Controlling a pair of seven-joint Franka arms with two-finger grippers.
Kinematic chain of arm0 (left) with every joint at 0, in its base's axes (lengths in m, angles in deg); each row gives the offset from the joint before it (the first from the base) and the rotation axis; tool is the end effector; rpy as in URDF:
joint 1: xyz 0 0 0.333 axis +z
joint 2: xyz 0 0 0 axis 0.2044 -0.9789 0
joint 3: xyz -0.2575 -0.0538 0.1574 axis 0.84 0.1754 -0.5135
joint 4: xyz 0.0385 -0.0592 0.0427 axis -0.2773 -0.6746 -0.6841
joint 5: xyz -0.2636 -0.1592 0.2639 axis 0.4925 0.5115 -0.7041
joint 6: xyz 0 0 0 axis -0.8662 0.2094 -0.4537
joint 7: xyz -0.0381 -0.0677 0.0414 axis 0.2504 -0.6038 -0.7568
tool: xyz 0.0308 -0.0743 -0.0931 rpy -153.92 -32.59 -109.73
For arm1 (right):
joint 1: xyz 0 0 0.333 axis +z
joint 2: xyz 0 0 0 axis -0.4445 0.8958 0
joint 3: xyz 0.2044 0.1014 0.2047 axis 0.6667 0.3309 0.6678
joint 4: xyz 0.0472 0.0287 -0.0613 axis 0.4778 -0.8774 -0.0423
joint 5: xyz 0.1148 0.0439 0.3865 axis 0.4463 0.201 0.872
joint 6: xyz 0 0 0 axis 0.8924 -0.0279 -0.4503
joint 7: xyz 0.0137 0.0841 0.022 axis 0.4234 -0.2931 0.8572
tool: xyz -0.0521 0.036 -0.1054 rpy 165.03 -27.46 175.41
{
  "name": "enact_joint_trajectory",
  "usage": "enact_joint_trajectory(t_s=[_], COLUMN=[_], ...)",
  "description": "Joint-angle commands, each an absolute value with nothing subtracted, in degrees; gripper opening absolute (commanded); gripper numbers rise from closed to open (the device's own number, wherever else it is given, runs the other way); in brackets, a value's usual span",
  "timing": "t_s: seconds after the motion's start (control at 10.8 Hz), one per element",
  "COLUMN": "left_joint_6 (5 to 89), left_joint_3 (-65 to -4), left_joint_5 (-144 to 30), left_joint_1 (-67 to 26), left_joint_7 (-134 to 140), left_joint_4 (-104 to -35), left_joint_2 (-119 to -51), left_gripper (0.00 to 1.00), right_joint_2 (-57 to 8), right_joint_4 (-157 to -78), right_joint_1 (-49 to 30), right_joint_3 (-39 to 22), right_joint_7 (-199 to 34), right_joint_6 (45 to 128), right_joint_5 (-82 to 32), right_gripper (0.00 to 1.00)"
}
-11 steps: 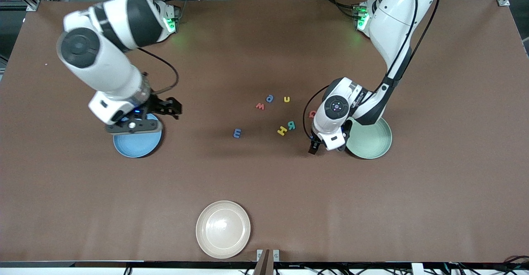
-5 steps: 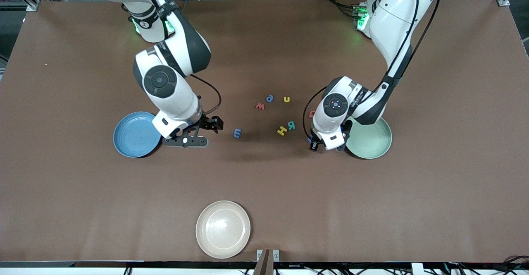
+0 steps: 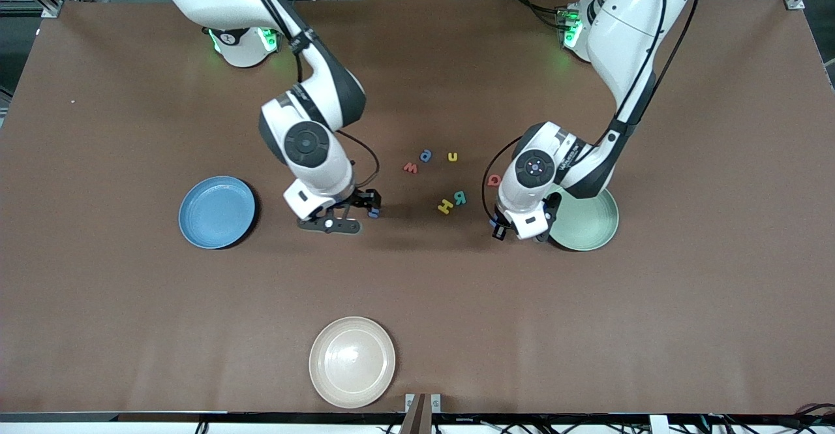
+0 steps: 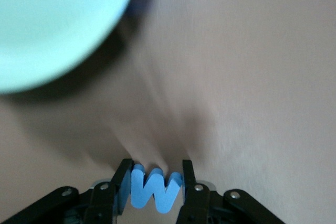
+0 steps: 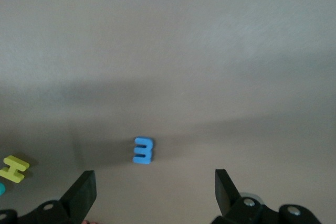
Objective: Sort upper and lower case letters into plates
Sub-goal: 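Carry the W to the green plate while the right gripper grasps the m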
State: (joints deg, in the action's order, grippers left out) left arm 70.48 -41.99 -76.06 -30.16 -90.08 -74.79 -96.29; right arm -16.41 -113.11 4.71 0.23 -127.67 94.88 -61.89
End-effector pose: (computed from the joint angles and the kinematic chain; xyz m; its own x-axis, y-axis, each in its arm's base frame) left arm 0.5660 -0.3112 0.1455 0.4311 0.9023 0.0002 0.9022 -0.4310 -0.0173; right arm 0.5651 0.3853 0.2581 0.9928 -0.1077 -0.0531 -0.1078 -0.9942 0.0017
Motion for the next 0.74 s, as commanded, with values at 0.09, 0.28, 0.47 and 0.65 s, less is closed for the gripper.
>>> enact_joint_trajectory(t_s=[0.09, 0.28, 0.47, 0.65], left_joint_6=[56.22, 50.67, 49.77, 49.77], left_joint_3=[-41.27, -41.35, -41.44, -41.35], left_joint_5=[-76.05, -74.02, -74.97, -75.24], left_joint_1=[-24.99, -22.09, -20.24, -18.13], left_joint_7=[-76.73, -67.07, -59.33, -54.45], left_joint_4=[-74.91, -75.26, -77.45, -77.99], left_joint_2=[-88.48, -85.83, -85.38, -84.77], left_gripper=[0.0, 0.0, 0.0, 0.99], right_joint_2=[-12.96, -11.2, -10.23, -9.96], right_joint_4=[-112.27, -112.27, -113.05, -116.82], right_joint_1=[6.55, 7.96, 7.88, 7.8], right_joint_3=[0.17, 0.08, -0.01, -0.01], right_joint_7=[-131.87, -133.9, -133.99, -134.0], right_joint_6=[97.81, 99.85, 101.07, 106.59], right_joint_5=[-62.49, -63.02, -63.63, -63.55], right_gripper=[0.95, 0.83, 0.8, 0.78])
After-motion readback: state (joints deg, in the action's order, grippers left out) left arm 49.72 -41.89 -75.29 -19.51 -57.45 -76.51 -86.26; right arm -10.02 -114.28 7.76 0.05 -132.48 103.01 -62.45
